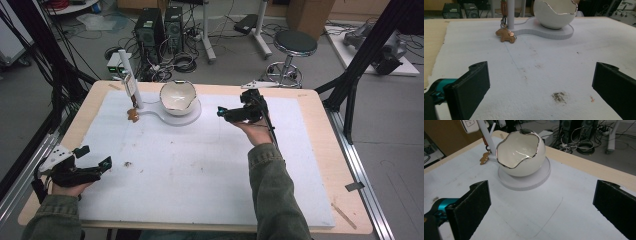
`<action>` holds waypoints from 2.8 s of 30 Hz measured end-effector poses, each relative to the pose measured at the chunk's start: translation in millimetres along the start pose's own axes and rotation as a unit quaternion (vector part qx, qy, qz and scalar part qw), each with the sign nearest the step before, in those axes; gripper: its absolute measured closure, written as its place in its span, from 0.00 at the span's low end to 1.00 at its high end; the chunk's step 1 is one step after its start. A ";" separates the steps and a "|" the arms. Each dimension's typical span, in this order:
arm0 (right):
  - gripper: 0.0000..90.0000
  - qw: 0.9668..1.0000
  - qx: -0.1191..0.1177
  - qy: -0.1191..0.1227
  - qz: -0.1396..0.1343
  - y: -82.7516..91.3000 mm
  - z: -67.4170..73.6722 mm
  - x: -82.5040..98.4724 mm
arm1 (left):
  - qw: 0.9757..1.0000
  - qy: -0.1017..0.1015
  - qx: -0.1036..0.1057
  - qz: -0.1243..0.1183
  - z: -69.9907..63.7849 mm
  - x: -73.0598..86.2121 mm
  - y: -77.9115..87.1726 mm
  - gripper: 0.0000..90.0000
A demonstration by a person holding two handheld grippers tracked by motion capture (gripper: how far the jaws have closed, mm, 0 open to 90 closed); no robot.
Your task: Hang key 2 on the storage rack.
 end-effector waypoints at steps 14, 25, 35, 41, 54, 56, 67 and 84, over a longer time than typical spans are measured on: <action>0.00 1.000 0.016 -0.007 -0.008 19.4 -8.5 18.1 | 1.000 0.000 0.000 0.000 0.0 -0.1 -0.2 0.02; 0.00 0.999 0.022 -0.029 -0.029 39.7 -15.1 36.7 | 1.000 0.001 0.001 0.000 -0.5 -0.2 -0.5 0.02; 0.00 0.998 0.026 -0.042 -0.034 53.0 -15.0 58.5 | 1.000 0.001 0.002 -0.001 -1.0 -0.5 -1.1 0.02; 0.00 0.998 0.044 -0.025 -0.022 59.9 -13.7 72.1 | 1.000 0.001 0.003 -0.002 -1.6 -1.0 -1.6 0.02; 0.00 0.995 0.087 -0.032 -0.039 79.7 -15.9 104.1 | 1.000 0.003 0.005 -0.003 -2.0 -1.4 -1.9 0.02; 0.00 0.994 0.097 -0.032 -0.039 83.0 -15.0 110.9 | 1.000 0.002 0.004 -0.003 -2.0 -1.5 -1.7 0.02; 0.00 0.987 0.141 -0.034 -0.073 97.9 -21.0 131.3 | 1.000 0.003 0.006 -0.005 -2.0 -2.3 -1.9 0.02; 0.00 0.973 0.173 -0.063 -0.141 127.9 -33.1 144.9 | 1.000 0.003 0.007 -0.006 -2.3 -2.6 -1.5 0.02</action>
Point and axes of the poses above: each handheld gripper's, and its own axes: y roughly backward along the jaws, x roughly out of its underside, z roughly to its left, the point moved 9 cm from there along -y, roughly forward along the jaws, and after that the axes turned 5 degrees about x, right-handed, at the moved point
